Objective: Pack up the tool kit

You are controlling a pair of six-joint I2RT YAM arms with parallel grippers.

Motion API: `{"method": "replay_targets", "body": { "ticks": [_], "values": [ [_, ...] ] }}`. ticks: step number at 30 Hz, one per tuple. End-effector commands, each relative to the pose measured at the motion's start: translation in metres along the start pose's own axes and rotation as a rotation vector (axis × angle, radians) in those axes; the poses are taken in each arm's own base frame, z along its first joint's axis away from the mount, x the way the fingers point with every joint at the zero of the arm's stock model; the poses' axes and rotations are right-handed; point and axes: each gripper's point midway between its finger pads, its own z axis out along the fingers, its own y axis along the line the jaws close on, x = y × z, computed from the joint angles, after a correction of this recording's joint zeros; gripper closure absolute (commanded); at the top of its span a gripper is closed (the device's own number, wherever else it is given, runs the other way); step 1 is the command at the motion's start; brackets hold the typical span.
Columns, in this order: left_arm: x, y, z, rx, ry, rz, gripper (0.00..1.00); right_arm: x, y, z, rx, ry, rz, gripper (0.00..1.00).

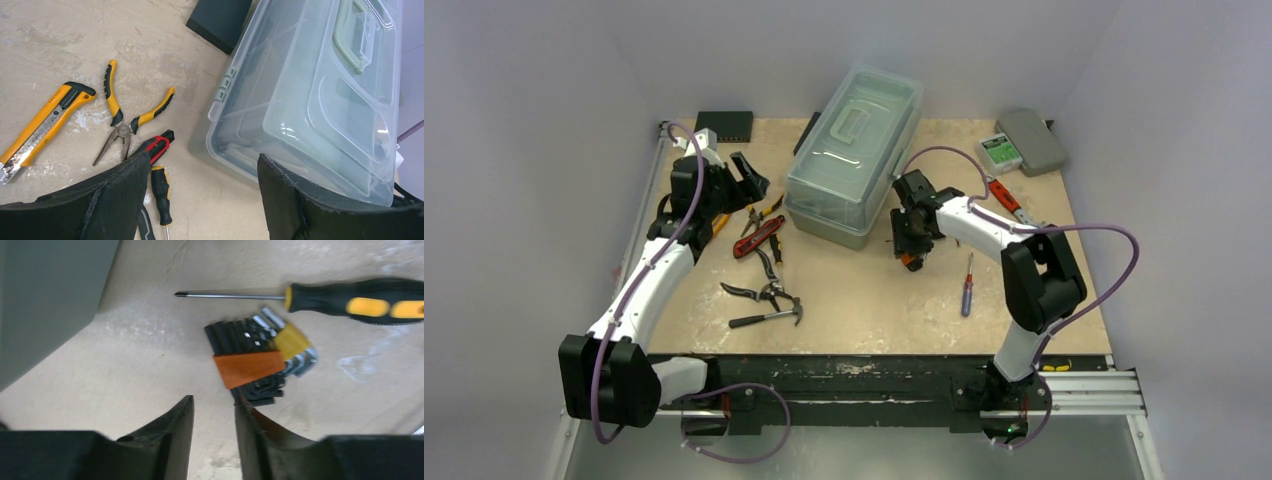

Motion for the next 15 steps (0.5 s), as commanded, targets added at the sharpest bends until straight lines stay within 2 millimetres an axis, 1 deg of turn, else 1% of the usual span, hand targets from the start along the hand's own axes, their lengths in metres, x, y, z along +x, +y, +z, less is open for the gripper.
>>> {"method": "replay_targets", "body": {
  "ticks": [1, 2, 6, 7, 8, 10, 14, 15],
  "values": [
    [-0.009, -0.002, -0.004, 0.013, -0.038, 0.033, 0.24, -0.006, 0.032, 0.001, -0.182, -0.004, -0.037, 0.7],
    [-0.009, -0.002, -0.003, 0.014, -0.037, 0.035, 0.24, -0.005, 0.032, 0.002, -0.185, -0.001, -0.038, 0.75],
    [-0.008, -0.002, -0.002, 0.013, -0.033, 0.035, 0.24, -0.002, 0.028, 0.013, -0.157, 0.016, -0.036, 0.8],
    [-0.008, -0.001, -0.001, 0.012, -0.031, 0.034, 0.24, 0.0, 0.027, 0.018, -0.149, 0.028, -0.035, 0.82],
    [-0.007, -0.001, 0.0, 0.012, -0.029, 0.033, 0.24, 0.002, 0.027, 0.023, -0.142, 0.04, -0.026, 0.87],
    [-0.006, -0.001, 0.002, 0.013, -0.022, 0.032, 0.24, 0.004, 0.02, 0.032, -0.105, 0.052, -0.02, 0.91],
    [-0.002, -0.001, 0.009, 0.017, 0.003, 0.032, 0.24, 0.007, 0.005, 0.045, -0.029, 0.065, -0.008, 0.94],
    [-0.001, -0.001, 0.01, 0.019, 0.009, 0.033, 0.24, 0.007, -0.002, 0.047, -0.005, 0.067, 0.005, 0.95]
  ]
}}
